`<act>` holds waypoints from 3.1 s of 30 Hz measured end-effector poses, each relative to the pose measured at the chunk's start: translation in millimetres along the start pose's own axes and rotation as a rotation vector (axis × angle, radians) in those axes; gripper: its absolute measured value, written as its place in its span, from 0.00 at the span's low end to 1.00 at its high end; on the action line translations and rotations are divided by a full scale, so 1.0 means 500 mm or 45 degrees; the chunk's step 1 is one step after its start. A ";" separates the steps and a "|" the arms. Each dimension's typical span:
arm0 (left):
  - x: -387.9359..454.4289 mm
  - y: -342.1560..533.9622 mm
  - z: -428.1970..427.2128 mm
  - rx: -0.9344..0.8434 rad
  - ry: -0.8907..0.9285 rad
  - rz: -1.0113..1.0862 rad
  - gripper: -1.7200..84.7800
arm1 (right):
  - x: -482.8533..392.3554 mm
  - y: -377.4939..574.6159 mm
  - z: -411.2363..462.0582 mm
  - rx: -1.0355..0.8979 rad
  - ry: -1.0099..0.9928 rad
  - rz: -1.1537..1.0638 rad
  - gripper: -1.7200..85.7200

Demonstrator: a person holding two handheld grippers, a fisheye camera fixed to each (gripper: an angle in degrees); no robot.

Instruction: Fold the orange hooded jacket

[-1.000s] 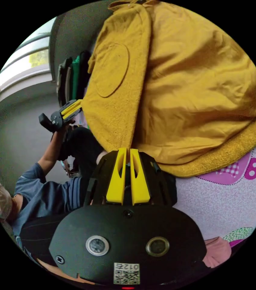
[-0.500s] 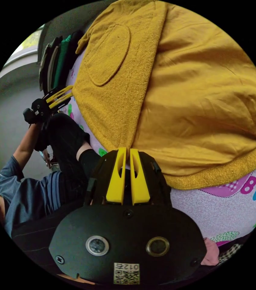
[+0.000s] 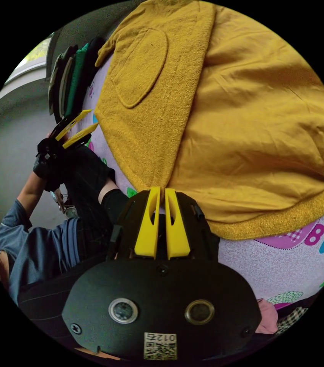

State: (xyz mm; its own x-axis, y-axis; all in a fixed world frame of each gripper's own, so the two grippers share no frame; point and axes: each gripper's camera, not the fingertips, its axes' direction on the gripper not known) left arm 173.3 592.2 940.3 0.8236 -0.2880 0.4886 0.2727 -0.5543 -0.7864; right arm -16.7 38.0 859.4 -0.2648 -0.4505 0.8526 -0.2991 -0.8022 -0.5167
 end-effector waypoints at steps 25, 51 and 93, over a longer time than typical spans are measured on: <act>-0.131 0.066 -0.039 -0.097 0.235 -0.088 0.04 | -0.070 -0.020 -0.089 -0.009 -0.011 -0.021 0.02; -0.399 -0.024 -0.044 0.026 0.732 -0.845 0.03 | -0.244 0.027 -0.232 0.017 0.012 -0.069 0.02; -0.889 0.102 -0.175 0.062 0.597 -1.309 0.03 | -0.747 -0.608 -0.695 0.304 1.209 -0.557 0.09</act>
State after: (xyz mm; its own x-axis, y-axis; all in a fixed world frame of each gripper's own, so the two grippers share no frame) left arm -222.2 623.8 716.0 -0.0676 0.0166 0.9976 0.7409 -0.6689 0.0614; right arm -145.7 586.3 671.2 -0.8135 0.3009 0.4977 -0.3809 -0.9223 -0.0650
